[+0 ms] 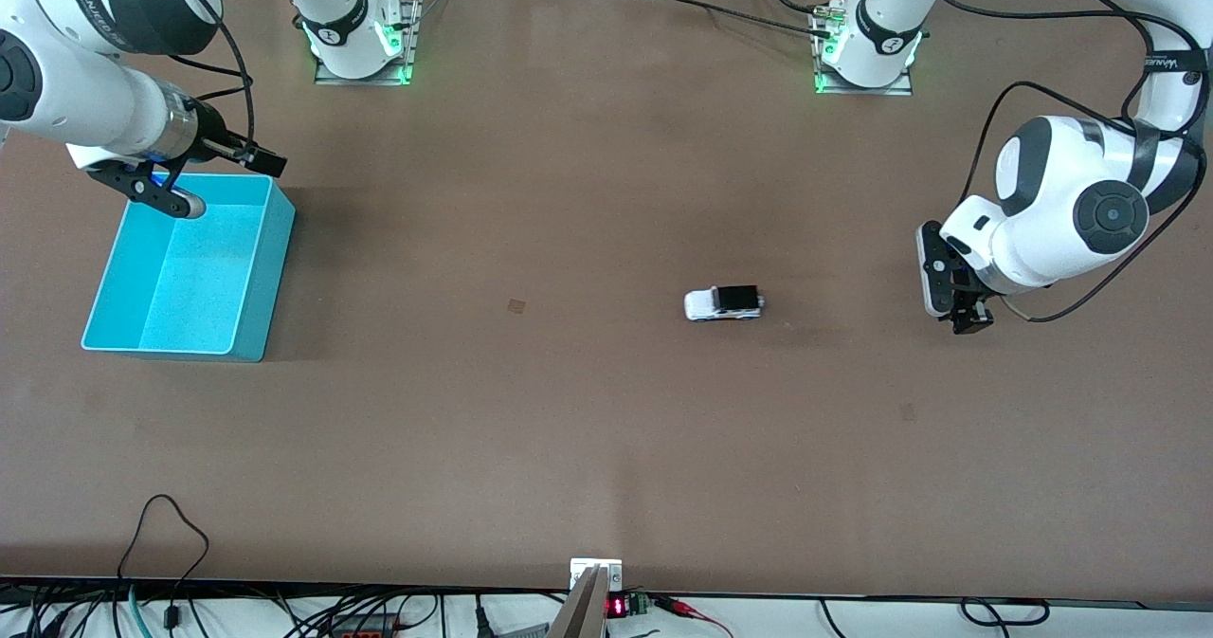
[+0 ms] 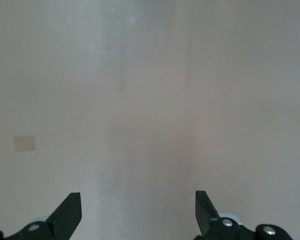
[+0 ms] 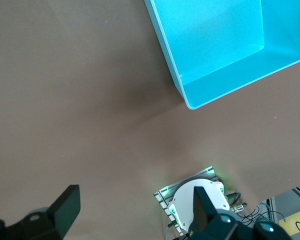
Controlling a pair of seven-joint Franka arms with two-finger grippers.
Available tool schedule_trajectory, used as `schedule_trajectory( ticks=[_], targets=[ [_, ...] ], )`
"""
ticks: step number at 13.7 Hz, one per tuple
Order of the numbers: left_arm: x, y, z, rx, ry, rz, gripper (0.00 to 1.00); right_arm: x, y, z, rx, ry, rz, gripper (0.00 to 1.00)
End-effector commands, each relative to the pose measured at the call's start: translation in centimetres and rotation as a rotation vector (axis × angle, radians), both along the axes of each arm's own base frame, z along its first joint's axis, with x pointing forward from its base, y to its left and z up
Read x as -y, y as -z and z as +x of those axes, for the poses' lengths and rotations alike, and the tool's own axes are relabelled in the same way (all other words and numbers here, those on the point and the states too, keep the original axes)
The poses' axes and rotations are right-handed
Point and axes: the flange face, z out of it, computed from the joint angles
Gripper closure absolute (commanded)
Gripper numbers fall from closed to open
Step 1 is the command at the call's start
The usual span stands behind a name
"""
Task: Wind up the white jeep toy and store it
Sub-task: 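Open the left gripper, releasing the jeep to roll toward the box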
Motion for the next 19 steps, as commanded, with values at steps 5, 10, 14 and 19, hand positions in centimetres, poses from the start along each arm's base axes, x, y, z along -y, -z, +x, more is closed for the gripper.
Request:
schedule_trajectory(
  ticks=[5, 10, 14, 19],
  targets=[
    [3.6, -3.9, 1.5, 0.020, -0.193, 0.021, 0.00, 0.2, -0.4, -0.2, -0.002, 0.002, 0.014, 0.00],
    [2.9, -3.7, 1.8, 0.028, -0.447, 0.053, 0.00, 0.3, -0.4, -0.2, -0.002, 0.004, 0.014, 0.00],
    [2.6, -5.4, 2.6, 0.064, -0.677, 0.069, 0.00, 0.3, -0.3, -0.2, -0.004, 0.004, 0.014, 0.00],
    [2.0, -8.3, 3.7, 0.125, -0.849, 0.065, 0.00, 0.3, -0.3, -0.2, -0.007, 0.005, 0.014, 0.00]
  ],
)
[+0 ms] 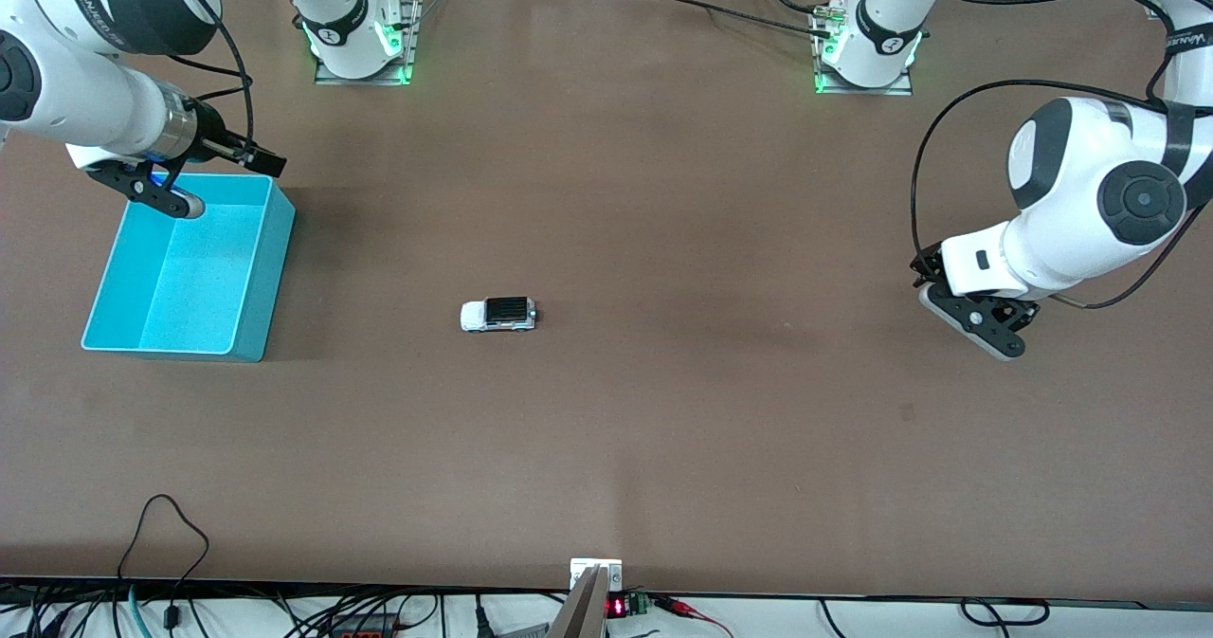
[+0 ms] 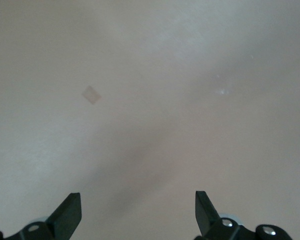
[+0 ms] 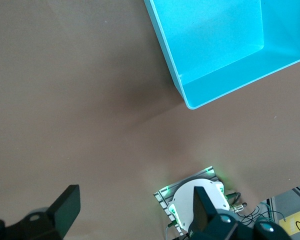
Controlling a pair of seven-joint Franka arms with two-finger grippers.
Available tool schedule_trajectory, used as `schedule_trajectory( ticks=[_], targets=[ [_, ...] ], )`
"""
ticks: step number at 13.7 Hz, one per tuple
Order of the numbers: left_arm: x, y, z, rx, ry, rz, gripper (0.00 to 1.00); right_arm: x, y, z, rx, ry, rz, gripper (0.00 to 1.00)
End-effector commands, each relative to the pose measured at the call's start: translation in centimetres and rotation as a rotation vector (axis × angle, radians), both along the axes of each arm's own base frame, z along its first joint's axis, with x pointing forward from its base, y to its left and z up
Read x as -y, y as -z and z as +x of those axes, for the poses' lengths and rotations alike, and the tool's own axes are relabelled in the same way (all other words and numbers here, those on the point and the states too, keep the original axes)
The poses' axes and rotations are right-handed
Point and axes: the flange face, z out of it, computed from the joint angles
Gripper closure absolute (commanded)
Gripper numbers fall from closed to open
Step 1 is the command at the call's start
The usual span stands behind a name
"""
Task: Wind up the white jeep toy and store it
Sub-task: 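Open the left gripper, releasing the jeep to roll toward the box, then move the right gripper over the jeep while the left gripper withdraws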
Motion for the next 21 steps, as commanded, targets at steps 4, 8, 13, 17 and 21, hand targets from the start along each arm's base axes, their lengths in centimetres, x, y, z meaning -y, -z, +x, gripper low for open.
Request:
schedule_trajectory(
  ticks=[4, 8, 13, 17, 21],
  targets=[
    [-1.0, -3.8, 0.4, 0.053, -0.146, -0.004, 0.00, 0.2, 0.0, -0.1, -0.008, 0.004, 0.013, 0.00],
    [-0.7, -7.7, 0.7, 0.109, -0.390, -0.002, 0.00, 0.1, -0.2, 0.1, 0.004, 0.018, 0.013, 0.00],
    [-1.3, -13.0, 0.9, 0.130, -0.595, 0.005, 0.00, -2.9, 1.5, 1.4, 0.048, 0.063, 0.027, 0.00],
    [-4.2, -16.5, -0.4, 0.089, -0.677, -0.064, 0.00, -11.0, 3.9, 1.8, 0.115, 0.264, -0.072, 0.00],
    [-4.1, -18.2, -2.1, 0.079, -0.685, -0.071, 0.00, -15.4, 6.6, 2.6, 0.187, 0.484, -0.111, 0.00]
  ],
)
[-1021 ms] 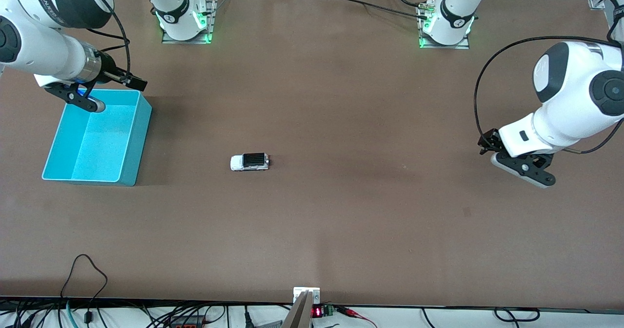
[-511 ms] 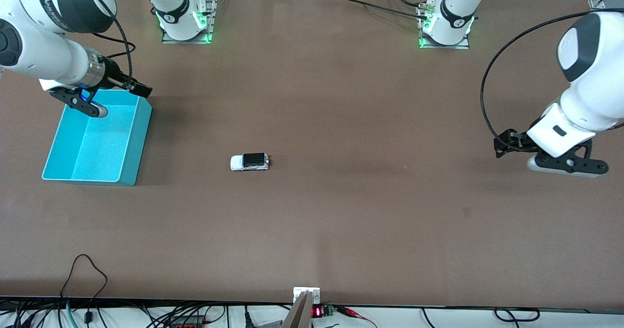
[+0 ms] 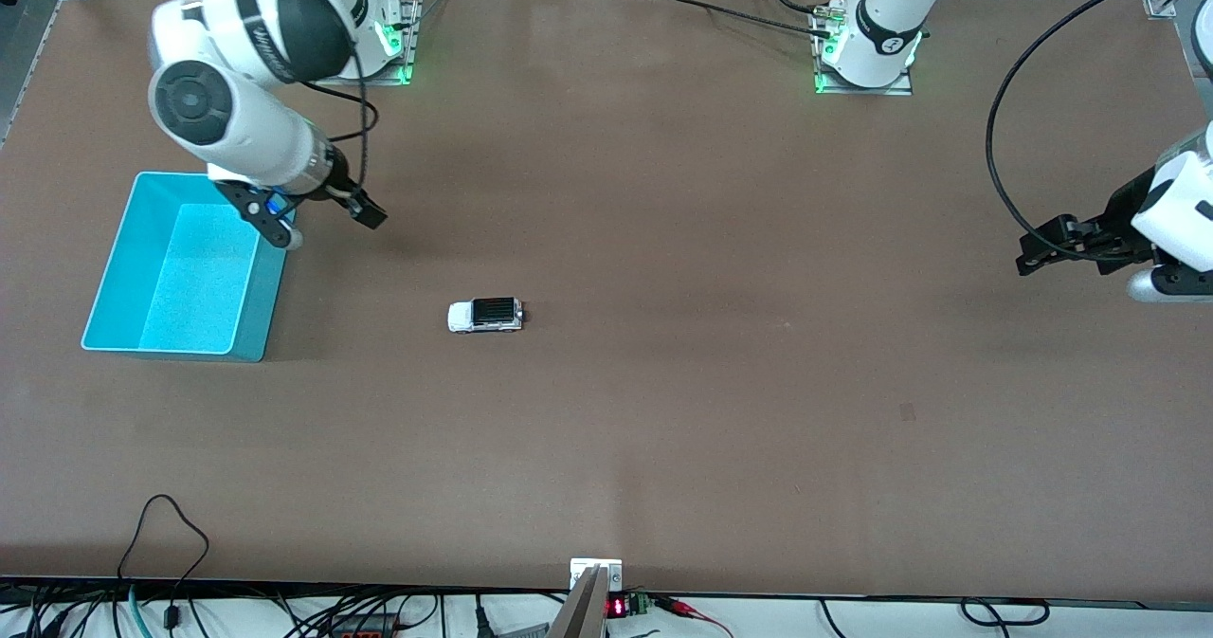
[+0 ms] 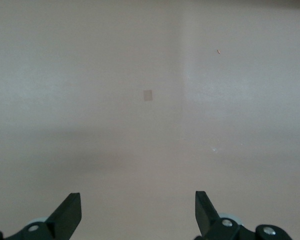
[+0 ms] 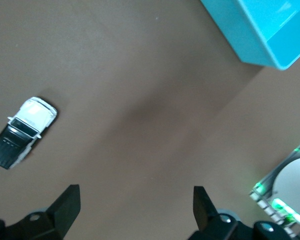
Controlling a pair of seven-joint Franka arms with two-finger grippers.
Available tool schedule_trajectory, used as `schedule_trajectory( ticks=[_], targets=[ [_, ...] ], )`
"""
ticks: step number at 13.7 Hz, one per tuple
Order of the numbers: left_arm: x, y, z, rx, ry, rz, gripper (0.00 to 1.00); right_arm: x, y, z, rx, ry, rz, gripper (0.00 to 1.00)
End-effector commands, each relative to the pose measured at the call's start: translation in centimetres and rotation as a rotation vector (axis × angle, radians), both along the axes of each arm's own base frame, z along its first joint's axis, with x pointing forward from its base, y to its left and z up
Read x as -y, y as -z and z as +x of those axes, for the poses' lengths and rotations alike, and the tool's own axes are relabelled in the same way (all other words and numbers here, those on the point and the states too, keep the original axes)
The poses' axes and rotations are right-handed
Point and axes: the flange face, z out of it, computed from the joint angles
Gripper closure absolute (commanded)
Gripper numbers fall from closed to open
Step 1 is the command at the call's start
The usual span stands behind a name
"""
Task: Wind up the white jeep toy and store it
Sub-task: 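Move the right gripper over the jeep while the left gripper withdraws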
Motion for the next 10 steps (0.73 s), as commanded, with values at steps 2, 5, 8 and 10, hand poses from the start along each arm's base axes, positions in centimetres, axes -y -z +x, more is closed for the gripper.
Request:
schedule_trajectory(
  ticks=[2, 5, 8, 10],
  targets=[
    [1.0, -1.8, -1.8, 0.007, 0.007, -0.008, 0.00, -3.1, 2.0, 1.5, 0.097, 0.274, 0.018, 0.00],
    [0.7, -1.9, -1.9, 0.005, -0.005, -0.008, 0.00, -3.8, 4.7, 3.2, 0.152, 0.444, 0.021, 0.00],
    [0.6, -2.3, -1.9, 0.007, -0.001, -0.003, 0.00, -6.5, 7.4, 5.0, 0.151, 0.542, -0.001, 0.00],
    [0.5, -2.2, -1.9, -0.008, -0.005, -0.002, 0.00, -8.0, 9.2, 5.9, 0.145, 0.553, -0.015, 0.00]
  ],
)
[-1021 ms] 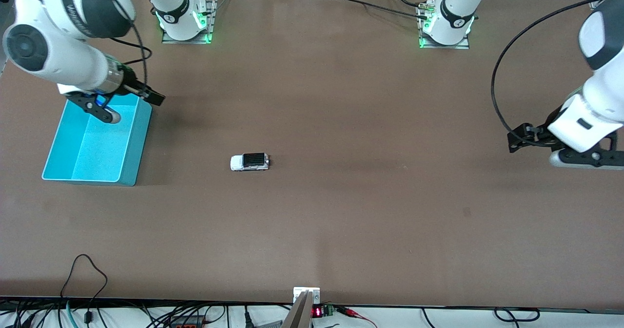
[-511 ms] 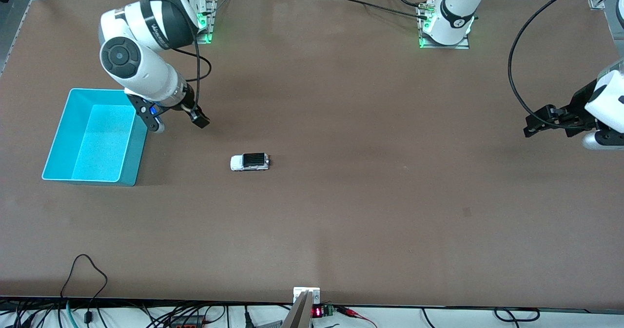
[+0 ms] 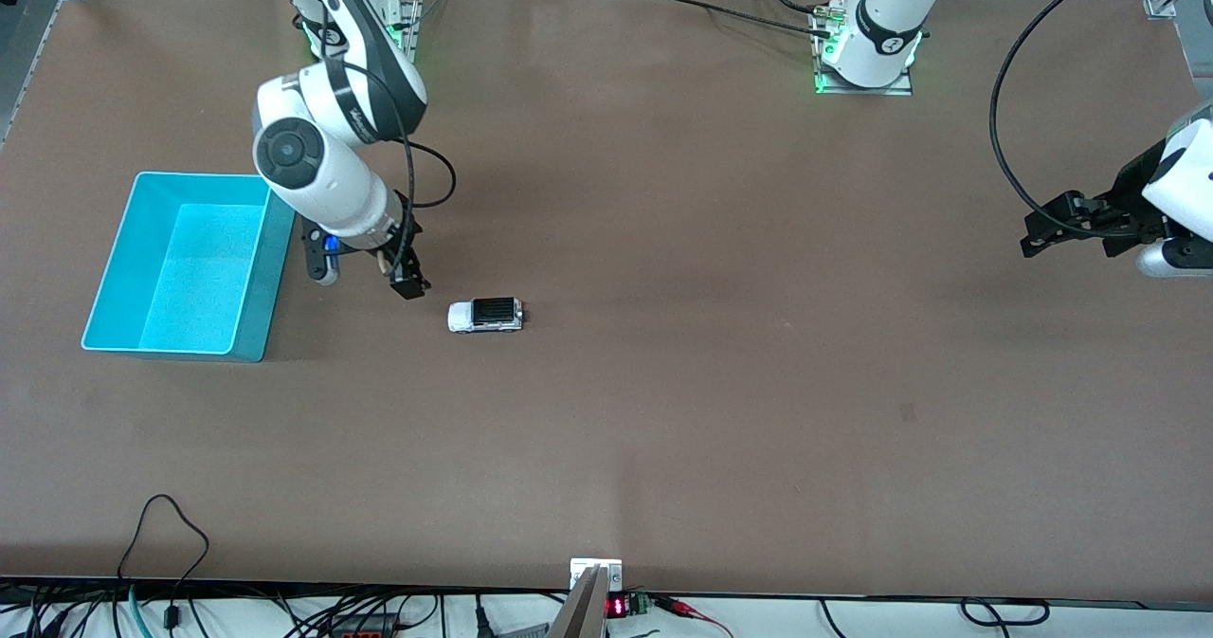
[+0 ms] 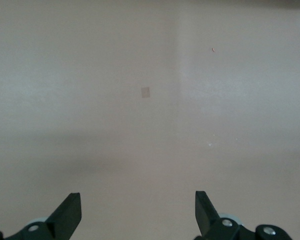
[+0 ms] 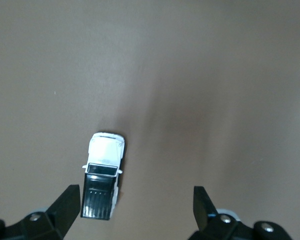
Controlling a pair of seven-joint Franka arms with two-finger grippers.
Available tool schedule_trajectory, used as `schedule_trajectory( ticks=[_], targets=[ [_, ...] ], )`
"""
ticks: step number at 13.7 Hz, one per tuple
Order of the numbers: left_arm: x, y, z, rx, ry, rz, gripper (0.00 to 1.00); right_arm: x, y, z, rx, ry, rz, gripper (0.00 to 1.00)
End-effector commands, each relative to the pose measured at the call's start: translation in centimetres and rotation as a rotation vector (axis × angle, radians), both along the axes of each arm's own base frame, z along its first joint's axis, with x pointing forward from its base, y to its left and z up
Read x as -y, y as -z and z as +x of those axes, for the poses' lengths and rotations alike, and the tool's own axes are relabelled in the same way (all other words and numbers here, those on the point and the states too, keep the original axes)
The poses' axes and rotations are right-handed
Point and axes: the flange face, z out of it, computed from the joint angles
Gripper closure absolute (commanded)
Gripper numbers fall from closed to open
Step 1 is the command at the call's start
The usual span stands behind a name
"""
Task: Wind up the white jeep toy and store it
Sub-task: 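Move the right gripper over the jeep while the left gripper withdraws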
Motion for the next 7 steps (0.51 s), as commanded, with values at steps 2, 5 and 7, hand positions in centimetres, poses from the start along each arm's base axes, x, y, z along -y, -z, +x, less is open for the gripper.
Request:
schedule_trajectory(
  ticks=[2, 5, 7],
  targets=[
    [-0.4, -0.7, -0.7, -0.006, -0.013, -0.003, 0.00, -2.8, 2.5, 2.0, 0.002, 0.035, -0.010, 0.00],
    [-0.4, -0.9, -0.8, -0.017, -0.011, -0.011, 0.00, -3.5, 3.6, 3.1, 0.025, 0.081, -0.017, 0.00],
    [-0.4, -0.8, -1.0, -0.040, -0.007, -0.005, 0.00, -4.8, 5.9, 3.5, 0.030, 0.094, -0.024, 0.00]
  ],
)
